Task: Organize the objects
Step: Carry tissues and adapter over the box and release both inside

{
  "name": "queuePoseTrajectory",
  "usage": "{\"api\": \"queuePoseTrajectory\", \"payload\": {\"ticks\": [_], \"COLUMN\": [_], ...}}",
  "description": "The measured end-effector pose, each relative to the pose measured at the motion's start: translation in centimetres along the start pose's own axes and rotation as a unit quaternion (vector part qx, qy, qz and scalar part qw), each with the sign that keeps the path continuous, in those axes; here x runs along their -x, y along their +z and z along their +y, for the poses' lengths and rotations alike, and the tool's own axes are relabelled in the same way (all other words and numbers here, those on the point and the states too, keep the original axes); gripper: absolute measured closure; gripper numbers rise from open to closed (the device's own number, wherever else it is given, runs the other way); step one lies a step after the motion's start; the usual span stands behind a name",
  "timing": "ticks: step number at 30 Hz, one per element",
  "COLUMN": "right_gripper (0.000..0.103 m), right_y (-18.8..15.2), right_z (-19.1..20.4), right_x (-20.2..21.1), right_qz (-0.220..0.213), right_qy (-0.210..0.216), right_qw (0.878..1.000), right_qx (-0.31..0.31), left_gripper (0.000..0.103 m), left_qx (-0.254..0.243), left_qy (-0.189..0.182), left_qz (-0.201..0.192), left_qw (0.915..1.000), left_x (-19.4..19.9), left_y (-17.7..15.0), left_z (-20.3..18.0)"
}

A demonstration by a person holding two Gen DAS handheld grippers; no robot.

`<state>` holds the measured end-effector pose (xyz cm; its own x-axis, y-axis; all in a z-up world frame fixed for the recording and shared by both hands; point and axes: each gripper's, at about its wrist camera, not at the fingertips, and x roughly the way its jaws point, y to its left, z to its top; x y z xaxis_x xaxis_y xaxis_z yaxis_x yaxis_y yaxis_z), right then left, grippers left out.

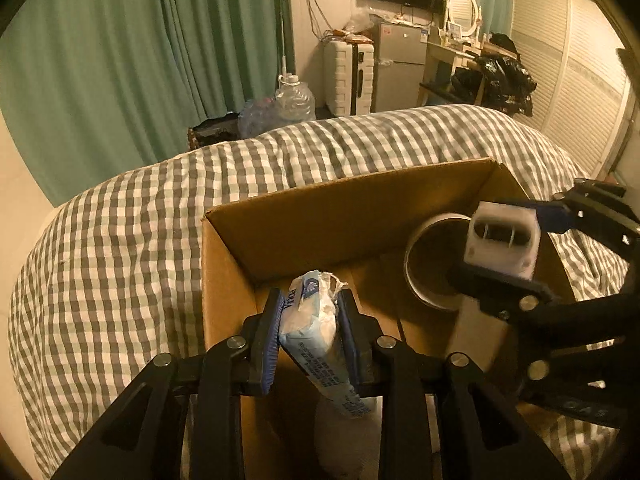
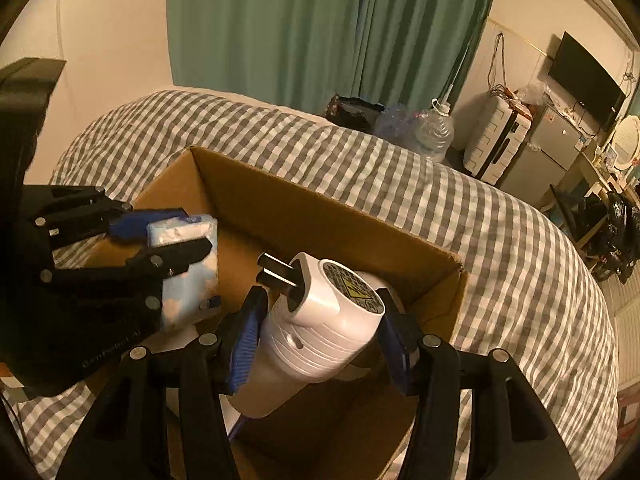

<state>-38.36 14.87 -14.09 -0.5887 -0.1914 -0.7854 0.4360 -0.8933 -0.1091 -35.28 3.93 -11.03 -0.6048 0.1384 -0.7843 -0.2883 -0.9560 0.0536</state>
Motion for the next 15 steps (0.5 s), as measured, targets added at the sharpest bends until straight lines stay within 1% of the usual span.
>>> {"api": "queuePoseTrajectory", "payload": {"ticks": [1,2,3,4,7,8,10,12,14,15], "right_gripper": [0.048,0.042,0.037,0.033,0.031,0.028,0.023,0.017,0.011,0.01], "right_y": [0.0,-0.1,-0.2,-0.2,-0.2,-0.1,0.1,0.4,0.5,0.7], "right_z": [0.0,0.0,0.0,-0.1,-0.2,-0.4,-0.6,-0.7,-0.8,-0.7], "right_x": [0.3,0.7,1.1,1.6,3.2,3.7,5.1,6.5,8.4,9.1], "right_qz": [-0.004,-0.007,-0.01,-0.015,-0.028,-0.031,-0.041,-0.054,-0.072,-0.078], "right_qy": [0.0,0.0,-0.005,-0.011,-0.02,-0.024,-0.037,-0.046,-0.055,-0.057], "right_qw": [1.0,1.0,1.0,1.0,0.999,0.999,0.998,0.997,0.995,0.994], "right_qx": [-0.003,-0.006,-0.011,-0.014,-0.021,-0.023,-0.026,-0.032,-0.041,-0.044], "left_gripper": [0.071,0.063,0.051,0.047,0.037,0.031,0.027,0.019,0.015,0.012], "left_qx": [0.001,0.001,0.002,0.005,0.009,0.011,0.013,0.013,0.016,0.017], "left_qy": [-0.001,-0.001,0.0,0.002,-0.001,0.0,0.002,0.005,0.011,0.013], "left_qz": [-0.002,-0.005,-0.009,-0.016,-0.03,-0.034,-0.049,-0.062,-0.078,-0.084], "left_qw": [1.0,1.0,1.0,0.9999,0.9995,0.9994,0.9987,0.9979,0.9968,0.9962], "left_x": [0.2,0.4,0.7,1.1,3.0,3.4,4.9,6.4,8.1,9.0], "left_y": [0.1,0.2,0.3,0.4,0.9,1.0,1.4,1.7,1.8,1.9], "left_z": [0.0,-0.1,-0.1,-0.1,0.0,0.2,0.3,0.5,0.6,0.7]}}
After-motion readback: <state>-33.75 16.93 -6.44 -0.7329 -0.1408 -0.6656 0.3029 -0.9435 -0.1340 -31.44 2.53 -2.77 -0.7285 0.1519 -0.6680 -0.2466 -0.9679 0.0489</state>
